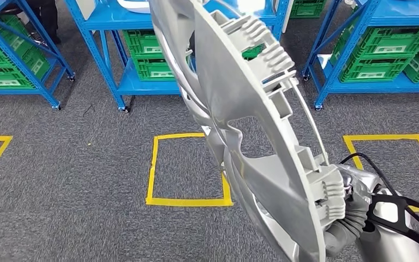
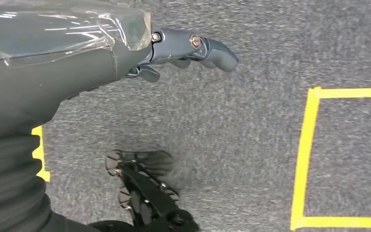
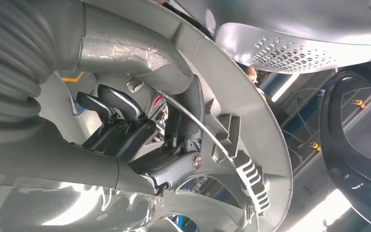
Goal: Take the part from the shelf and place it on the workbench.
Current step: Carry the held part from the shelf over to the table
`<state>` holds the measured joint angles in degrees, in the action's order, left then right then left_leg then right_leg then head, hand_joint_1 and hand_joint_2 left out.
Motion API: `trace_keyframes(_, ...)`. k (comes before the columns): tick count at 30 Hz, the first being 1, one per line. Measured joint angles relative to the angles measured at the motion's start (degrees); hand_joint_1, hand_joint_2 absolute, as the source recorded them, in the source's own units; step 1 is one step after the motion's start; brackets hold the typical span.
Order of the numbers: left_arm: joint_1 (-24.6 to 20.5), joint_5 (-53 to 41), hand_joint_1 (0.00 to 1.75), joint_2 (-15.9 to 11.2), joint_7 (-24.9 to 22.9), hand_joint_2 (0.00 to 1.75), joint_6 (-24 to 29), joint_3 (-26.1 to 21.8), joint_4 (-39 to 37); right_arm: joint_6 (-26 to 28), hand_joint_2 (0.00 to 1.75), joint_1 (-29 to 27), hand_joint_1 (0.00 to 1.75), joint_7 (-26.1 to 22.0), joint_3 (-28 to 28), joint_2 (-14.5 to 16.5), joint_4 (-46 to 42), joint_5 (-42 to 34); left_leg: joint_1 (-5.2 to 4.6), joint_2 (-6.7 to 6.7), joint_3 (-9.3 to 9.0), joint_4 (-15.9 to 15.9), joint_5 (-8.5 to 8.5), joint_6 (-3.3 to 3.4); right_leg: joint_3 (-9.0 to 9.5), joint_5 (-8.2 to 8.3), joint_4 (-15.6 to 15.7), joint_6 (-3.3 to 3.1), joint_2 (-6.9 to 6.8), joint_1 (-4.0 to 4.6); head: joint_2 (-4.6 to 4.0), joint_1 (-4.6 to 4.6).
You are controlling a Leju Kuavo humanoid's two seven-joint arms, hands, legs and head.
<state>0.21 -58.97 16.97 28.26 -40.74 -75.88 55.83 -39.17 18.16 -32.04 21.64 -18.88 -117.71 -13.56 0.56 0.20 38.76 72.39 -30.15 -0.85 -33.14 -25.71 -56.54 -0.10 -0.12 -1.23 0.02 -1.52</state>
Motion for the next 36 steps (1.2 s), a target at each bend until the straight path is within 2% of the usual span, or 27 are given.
trace_keyframes(1,0.0,0.0,0.00,0.0,0.0,1.75,0.0,0.0,0.0,0.0,1.75,0.1,1.75,0.0,0.0,0.0,0.0,0.0,0.04,-0.20,-3.10,-3.7,1.22,0.19,-0.55,0.49,0.0,0.19,0.08,-0.01,0.00,-0.01)
trace_keyframes(3,0.0,0.0,0.00,0.0,0.1,1.75,0.0,0.0,0.2,0.0,1.75,0.3,1.75,0.3,0.0,0.2,-0.1,-0.1,-0.17,-0.87,-9.29,-12.4,1.25,0.79,-1.32,1.42,-0.1,0.80,0.15,0.09,0.00,0.03)
trace_keyframes(4,-0.1,-0.1,0.00,0.0,0.1,1.75,-0.1,0.0,0.3,0.1,1.75,0.5,1.75,0.5,0.0,0.3,-0.1,-0.1,-0.36,-1.15,-11.11,-15.4,0.74,1.09,-1.58,1.92,0.0,1.21,0.14,0.06,0.00,0.05)
trace_keyframes(5,0.0,-0.2,0.00,0.0,0.1,1.75,-0.2,-0.1,0.5,0.1,1.75,0.6,1.75,0.8,0.0,0.4,-0.2,-0.1,-0.61,-1.28,-11.69,-16.7,0.35,1.39,-1.84,2.44,0.1,1.65,0.12,-0.01,0.00,0.06)
trace_keyframes(7,0.0,-0.4,0.00,0.0,0.2,1.75,-0.4,-0.1,0.7,0.3,1.75,0.5,1.75,1.3,0.0,0.6,-0.5,-0.1,-0.82,-0.95,-11.09,-17.3,1.31,2.13,-2.29,3.01,0.2,2.31,0.14,-0.22,0.00,0.05)
trace_keyframes(8,0.0,-0.5,0.00,0.0,0.2,1.75,-0.5,-0.1,0.8,0.4,1.75,0.5,1.75,1.4,-0.1,0.6,-0.7,-0.1,-0.80,-0.72,-10.67,-17.5,2.02,2.63,-2.78,2.14,-0.6,2.26,0.14,-0.23,0.00,0.13)
trace_keyframes(10,-0.1,-0.7,0.00,0.0,0.2,1.75,-0.6,-0.1,0.8,0.6,1.75,0.4,1.75,1.7,-0.1,0.6,-0.9,-0.1,-0.69,-0.28,-9.46,-17.8,3.43,3.39,-4.63,-2.21,-5.5,1.56,0.11,-0.21,0.01,0.41)
trace_keyframes(12,-0.1,-0.9,0.00,0.0,0.2,1.75,-0.6,-0.1,0.8,0.7,1.75,0.0,1.75,1.7,-0.2,0.6,-1.2,-0.1,-0.93,-0.10,-7.67,-17.6,4.66,3.72,-6.64,-6.60,-13.2,1.30,0.11,-0.18,0.01,0.59)
trace_keyframes(13,-0.1,-1.0,0.00,0.0,0.2,1.75,-0.7,-0.1,0.8,0.7,1.75,-0.3,1.75,1.7,-0.3,0.6,-1.3,-0.1,-1.06,0.02,-6.76,-17.4,5.25,3.76,-6.89,-7.22,-16.0,1.64,0.11,-0.17,0.00,0.61)
trace_keyframes(14,-0.1,-1.1,0.00,0.0,0.2,1.75,-0.7,-0.1,0.8,0.7,1.75,-0.6,1.75,1.6,-0.4,0.5,-1.4,0.0,-1.16,0.11,-5.79,-17.2,5.80,3.76,-6.28,-6.67,-17.0,2.20,0.12,-0.17,0.00,0.61)
trace_keyframes(15,-0.1,-1.2,0.00,0.0,0.2,1.75,-0.7,-0.1,0.8,0.7,1.75,-0.8,1.75,1.5,-0.5,0.5,-1.4,0.0,-1.23,0.18,-4.76,-16.7,6.28,3.70,-4.68,-5.35,-16.0,2.80,0.11,-0.17,0.00,0.62)
trace_keyframes(16,-0.1,-1.4,0.00,0.0,0.3,1.75,-0.7,-0.1,0.8,0.8,1.75,-1.0,1.75,1.3,-0.6,0.4,-1.5,0.1,-1.26,0.24,-3.76,-16.2,6.68,3.58,-2.15,-4.05,-13.0,3.20,0.08,-0.17,0.00,0.62)
trace_keyframes(17,-0.1,-1.5,0.00,0.0,0.4,1.75,-0.6,-0.1,0.8,0.8,1.75,-1.1,1.75,1.2,-0.7,0.4,-1.7,0.3,-1.33,0.26,-2.80,-15.6,7.02,3.40,0.86,-3.73,-8.8,3.18,0.04,-0.08,0.00,0.62)
trace_keyframes(19,-0.1,-1.6,0.00,0.0,0.6,1.75,-0.6,-0.1,0.9,0.8,1.75,-1.2,1.75,0.9,-0.8,0.4,-2.2,0.5,-1.42,0.31,-1.57,-14.7,7.78,2.88,5.21,-4.73,-1.8,2.33,0.06,0.21,0.01,0.55)
trace_keyframes(20,0.0,-1.7,0.00,0.0,0.6,1.75,-0.6,-0.1,0.9,0.9,1.75,-1.3,1.75,0.8,-0.9,0.4,-2.5,0.7,-1.42,0.33,-1.23,-14.6,8.30,2.58,5.91,-5.31,-0.3,1.82,0.10,0.44,0.01,0.56)
trace_keyframes(22,0.1,-1.8,0.00,0.0,0.7,1.75,-0.6,-0.2,1.2,1.0,1.75,-1.4,1.75,1.0,-1.0,0.4,-2.8,1.0,-1.33,0.22,-0.75,-14.7,9.12,1.98,5.13,-4.59,0.1,1.02,0.10,0.38,0.00,0.66)
trace_keyframes(23,0.2,-1.8,0.00,0.0,0.7,1.75,-0.7,-0.3,1.4,1.1,1.75,-1.4,1.75,1.1,-0.9,0.4,-3.0,1.1,-1.25,0.09,-0.29,-14.3,8.36,1.63,4.64,-4.02,0.1,0.54,0.03,0.23,0.00,0.64)
trace_keyframes(24,0.3,-2.0,0.00,0.0,0.7,1.75,-0.9,-0.4,1.6,1.2,1.75,-1.5,1.75,1.1,-0.9,0.5,-3.2,1.3,-1.13,-0.05,0.27,-12.9,6.43,1.23,4.03,-3.33,0.2,0.10,-0.04,0.02,0.00,0.57)
trace_keyframes(27,0.5,-2.6,0.00,0.1,0.4,1.75,-1.5,-0.7,2.4,1.3,1.75,-1.9,1.75,1.3,-1.0,0.5,-3.6,1.4,-0.41,-0.21,2.35,-2.8,-2.08,0.04,1.87,-1.24,0.1,-0.40,-0.09,-0.07,0.00,0.38)
trace_keyframes(28,0.5,-2.8,0.00,0.1,0.2,1.75,-1.7,-0.8,2.6,1.3,1.75,-2.0,1.75,1.3,-1.0,0.5,-3.7,1.3,-0.19,-0.22,2.55,0.4,-3.11,-0.19,1.03,-0.57,0.1,-0.34,-0.09,-0.06,0.00,0.38)
trace_keyframes(29,0.5,-3.1,0.00,0.1,0.1,1.75,-1.9,-0.9,2.8,1.3,1.75,-2.1,1.75,1.3,-1.0,0.4,-3.7,1.2,-0.02,-0.21,2.06,2.1,-2.76,-0.31,0.18,0.07,0.0,-0.24,-0.08,-0.06,0.00,0.38)
trace_keyframes(30,0.5,-3.3,0.00,0.2,-0.1,1.75,-2.0,-1.0,3.1,1.3,1.75,-2.2,1.75,1.2,-1.0,0.4,-3.7,1.1,0.10,-0.22,0.62,1.8,-1.35,-0.32,-0.66,0.69,-0.1,-0.11,-0.07,-0.06,0.00,0.38)
trace_keyframes(31,0.5,-3.5,0.00,0.2,-0.1,1.75,-2.0,-1.1,3.3,1.3,1.75,-2.3,1.75,1.2,-1.0,0.3,-3.7,0.9,0.18,-0.24,-1.79,-0.5,0.28,-0.24,-1.46,1.31,-0.1,0.04,-0.02,-0.06,0.00,0.38)
trace_keyframes(32,0.5,-3.7,0.00,0.2,-0.2,1.75,-2.1,-1.2,3.6,1.3,1.75,-2.4,1.75,1.1,-1.1,0.2,-3.8,0.8,0.18,-0.34,-5.10,-4.4,1.08,-0.04,-2.11,1.92,-0.2,0.25,0.03,-0.05,0.01,0.37)
trace_keyframes(34,0.5,-3.9,0.00,0.2,-0.3,1.75,-2.3,-1.3,4.3,1.3,1.75,-2.6,1.75,1.0,-1.2,0.0,-4.0,0.5,-0.09,-0.57,-11.48,-13.4,0.06,0.49,-2.92,3.10,-0.2,0.89,0.07,0.04,0.01,0.41)
trace_keyframes(35,0.5,-4.0,0.00,0.2,-0.3,1.75,-2.4,-1.4,4.6,1.3,1.75,-2.6,1.75,1.0,-1.3,-0.1,-4.1,0.4,-0.33,-0.66,-13.19,-16.2,-0.78,0.80,-3.09,3.68,-0.1,1.26,0.02,0.01,0.01,0.42)
trace_keyframes(36,0.6,-4.0,0.00,0.2,-0.3,1.75,-2.6,-1.5,4.8,1.3,1.75,-2.7,1.75,1.0,-1.4,-0.1,-4.2,0.3,-0.58,-0.66,-13.63,-17.5,-1.02,1.12,-3.26,4.30,0.1,1.66,-0.02,-0.03,0.00,0.44)
